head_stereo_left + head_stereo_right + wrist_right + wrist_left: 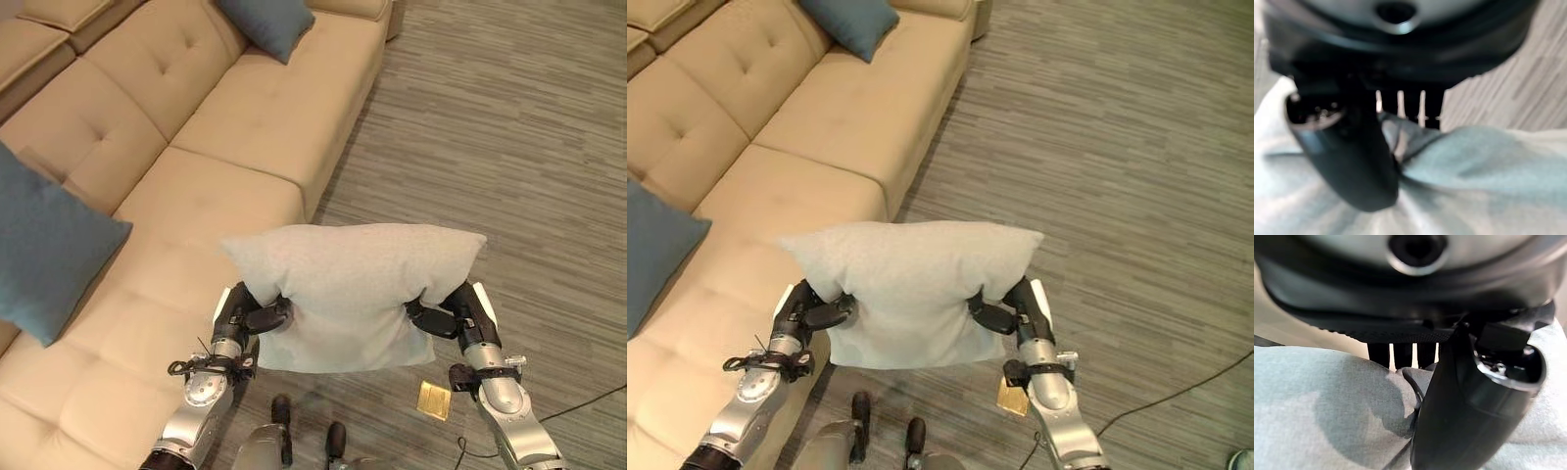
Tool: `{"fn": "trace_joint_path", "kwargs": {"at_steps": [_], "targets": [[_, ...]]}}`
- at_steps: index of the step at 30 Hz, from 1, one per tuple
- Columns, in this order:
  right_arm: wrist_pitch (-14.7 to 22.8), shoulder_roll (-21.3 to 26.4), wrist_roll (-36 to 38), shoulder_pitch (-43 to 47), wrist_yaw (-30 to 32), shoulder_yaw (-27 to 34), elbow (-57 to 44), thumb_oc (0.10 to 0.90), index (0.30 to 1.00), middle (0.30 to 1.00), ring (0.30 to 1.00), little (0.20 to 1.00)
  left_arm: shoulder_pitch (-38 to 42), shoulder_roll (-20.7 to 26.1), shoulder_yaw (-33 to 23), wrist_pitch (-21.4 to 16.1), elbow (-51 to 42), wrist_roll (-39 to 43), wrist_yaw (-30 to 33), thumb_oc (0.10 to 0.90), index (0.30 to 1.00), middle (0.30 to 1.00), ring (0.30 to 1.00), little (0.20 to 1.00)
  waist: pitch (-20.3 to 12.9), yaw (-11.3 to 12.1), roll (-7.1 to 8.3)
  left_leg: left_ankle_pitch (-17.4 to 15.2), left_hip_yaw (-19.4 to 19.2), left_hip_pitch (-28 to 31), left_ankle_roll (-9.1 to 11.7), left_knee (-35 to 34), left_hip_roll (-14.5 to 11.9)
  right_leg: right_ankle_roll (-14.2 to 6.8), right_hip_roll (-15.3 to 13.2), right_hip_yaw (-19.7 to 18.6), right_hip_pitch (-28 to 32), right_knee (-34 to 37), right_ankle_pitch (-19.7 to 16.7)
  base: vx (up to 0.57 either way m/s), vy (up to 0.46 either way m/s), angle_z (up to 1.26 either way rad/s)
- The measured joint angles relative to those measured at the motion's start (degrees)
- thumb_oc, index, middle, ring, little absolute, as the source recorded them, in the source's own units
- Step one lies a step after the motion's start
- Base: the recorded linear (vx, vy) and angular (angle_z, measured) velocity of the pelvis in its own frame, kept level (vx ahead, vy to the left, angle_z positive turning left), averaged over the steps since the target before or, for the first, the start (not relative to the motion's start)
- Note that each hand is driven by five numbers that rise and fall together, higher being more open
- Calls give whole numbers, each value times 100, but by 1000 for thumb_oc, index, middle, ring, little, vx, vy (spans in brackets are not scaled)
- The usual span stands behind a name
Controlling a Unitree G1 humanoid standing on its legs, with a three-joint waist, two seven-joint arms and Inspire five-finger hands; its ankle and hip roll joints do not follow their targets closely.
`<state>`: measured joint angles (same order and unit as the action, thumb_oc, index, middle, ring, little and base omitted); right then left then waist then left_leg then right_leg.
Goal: Pick up all the scattered cushions and arrange them neatly on the sofa.
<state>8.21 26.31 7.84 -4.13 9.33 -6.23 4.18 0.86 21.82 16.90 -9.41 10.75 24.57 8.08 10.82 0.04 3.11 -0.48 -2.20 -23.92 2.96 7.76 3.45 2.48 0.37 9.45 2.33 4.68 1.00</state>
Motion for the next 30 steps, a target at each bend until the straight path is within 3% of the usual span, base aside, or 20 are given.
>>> {"fn": "trace_joint_path", "kwargs": {"at_steps": [1, 2, 3, 4, 5, 8, 10, 11, 13, 15, 18, 19, 20, 23, 25, 26, 27, 28, 30], "targets": [[-5, -10, -4, -3, -1, -35, -2, 400, 300, 300, 300, 300, -44, 8, -25, 2, 0, 1, 0, 400, 300, 300, 300, 300, -12, 99, -69, 281, 20, -23, -146, -116, -41, -94, 60, -175, 161, 2, 78, 378, 110, -71], [-5, 4, -6, -8, -3, -76, -3, 400, 300, 300, 300, 300, -82, 22, -30, 7, 0, 1, 1, 400, 300, 300, 300, 300, -35, 120, -109, 322, 41, 42, -235, -145, -58, -148, 92, -267, 285, 15, 164, 380, 119, -94], [-5, 23, -16, -67, -25, -123, -20, 400, 300, 300, 300, 300, -181, 35, -29, 8, 0, 2, 1, 400, 300, 300, 300, 300, -120, 135, -255, 220, 187, 335, -338, -224, -88, -190, 172, -432, 528, -18, 388, 363, 140, -60], [-11, -26, -24, -114, -37, -123, -20, 400, 300, 300, 300, 300, -212, 41, -26, 19, 0, 4, -1, 400, 300, 300, 300, 300, -150, 95, -285, 606, 238, 466, -474, -253, -96, -281, 181, -499, 669, -108, 591, 324, 145, -51], [-8, -116, -25, -228, -37, -120, -47, 400, 300, 300, 300, 300, -224, 97, -15, 18, -29, 3, -5, 400, 300, 300, 300, 300, -220, 36, -185, 886, 145, 626, -612, -282, 23, -518, 1, -511, 648, -431, 887, 299, 154, -22], [-20, -177, -31, -215, -53, -12, -70, 400, 300, 300, 300, 300, -8, 198, 9, 83, -59, 2, -7, 400, 300, 300, 300, 300, -278, 64, -65, 768, -17, 832, -843, -429, 352, -889, -439, -502, 364, -1194, 1214, 237, 148, -16], [-29, -260, -36, -212, -63, -27, -70, 400, 300, 300, 300, 300, 32, 248, 13, 89, -58, 3, -8, 400, 300, 300, 300, 300, -254, 65, -110, 641, 55, 1122, -998, -515, 425, -1157, -597, -490, -28, -2348, 1418, 134, 109, -9], [-33, -269, -46, -216, -115, -64, -70, 400, 300, 300, 300, 300, 78, 336, 15, 91, -53, 1, -7, 400, 300, 300, 300, 300, -224, 52, -147, 578, 130, 1389, -1065, -615, 465, -1248, -695, -473, -492, -3639, 1470, 123, 72, 11], [-33, -312, -53, -210, -131, -54, -79, 400, 300, 300, 300, 300, 195, 408, 38, 90, -54, -2, -6, 400, 300, 300, 300, 300, -164, 54, -239, 503, 150, 1631, -1037, -633, 434, -1289, -828, -326, -1072, -4473, 1500, 175, 45, 19], [-34, -342, -57, -192, -142, -61, -91, 400, 300, 300, 300, 300, 191, 418, -3, 80, -60, -1, -1, 400, 300, 300, 300, 300, -137, 102, -268, 416, 126, 1796, -1002, -651, 413, -1223, -1056, 49, -1356, -4397, 1532, 230, -23, 4], [-32, -346, -60, -141, -173, -140, -114, 400, 300, 300, 300, 300, 128, 445, -149, 77, -62, 3, -1, 400, 300, 300, 300, 300, -120, 141, -307, 217, 127, 1962, -925, -709, 321, -1006, -1270, 619, -1716, -3339, 1349, 225, -97, -3], [-33, -346, -60, -96, -173, -185, -111, 400, 300, 300, 300, 300, 124, 444, -193, 78, -49, 4, -1, 400, 300, 300, 300, 300, -113, 173, -297, 100, 165, 1975, -835, -733, 277, -951, -1246, 624, -1991, -2839, 1060, 232, -137, -5], [-36, -355, -60, -95, -173, -191, -100, 400, 300, 300, 300, 300, 119, 439, -191, 80, -33, 4, 0, 400, 300, 300, 300, 300, -110, 169, -301, 141, 174, 1990, -881, -724, 251, -961, -1196, 611, -2018, -2521, 861, 262, -163, 2], [-66, -332, -76, -101, -172, -203, -32, 400, 300, 300, 300, 300, 108, 346, -166, 81, 89, 2, -2, 400, 300, 300, 300, 300, -98, 35, -291, 24, 416, 2199, -731, -815, 137, -953, -908, 412, -2133, -1641, 116, 214, -151, 30], [-72, -331, -87, -92, -166, -175, -21, 400, 300, 300, 300, 300, 59, 294, -127, 80, 113, 2, -5, 400, 300, 300, 300, 300, -112, -74, -159, -89, 464, 2432, -566, -844, 181, -899, -857, 310, -1944, -965, -512, 288, -234, 49], [-85, -334, -87, -115, -165, -151, -12, 400, 300, 300, 300, 300, -3, 262, -127, 83, 113, 2, -5, 400, 300, 300, 300, 300, -116, -106, -126, -164, 570, 2582, -502, -861, 209, -752, -843, 252, -1765, -844, -857, 256, -215, 48], [-87, -300, -87, -138, -165, -135, -8, 400, 300, 300, 300, 300, -51, 199, -133, 83, 110, 2, -6, 400, 300, 300, 300, 300, -124, -126, -155, -215, 594, 2674, -419, -857, 149, -465, -781, 276, -1640, -778, -1022, 244, -238, 25], [-97, -197, -86, -136, -165, -122, 12, 400, 300, 300, 300, 300, -108, 52, -141, 83, 105, 1, -6, 400, 300, 300, 300, 300, -177, -80, -317, -278, 584, 2749, -317, -858, -65, -430, -563, 317, -1521, -720, -913, 215, -268, 10], [-113, -186, -83, -102, -167, -80, 14, 400, 300, 300, 300, 300, -102, 29, -139, 83, 99, 2, -9, 400, 300, 300, 300, 300, -189, -87, -300, -392, 529, 2686, -171, -536, -214, -256, -414, 438, -1310, -529, -960, 103, -219, 6]]}}
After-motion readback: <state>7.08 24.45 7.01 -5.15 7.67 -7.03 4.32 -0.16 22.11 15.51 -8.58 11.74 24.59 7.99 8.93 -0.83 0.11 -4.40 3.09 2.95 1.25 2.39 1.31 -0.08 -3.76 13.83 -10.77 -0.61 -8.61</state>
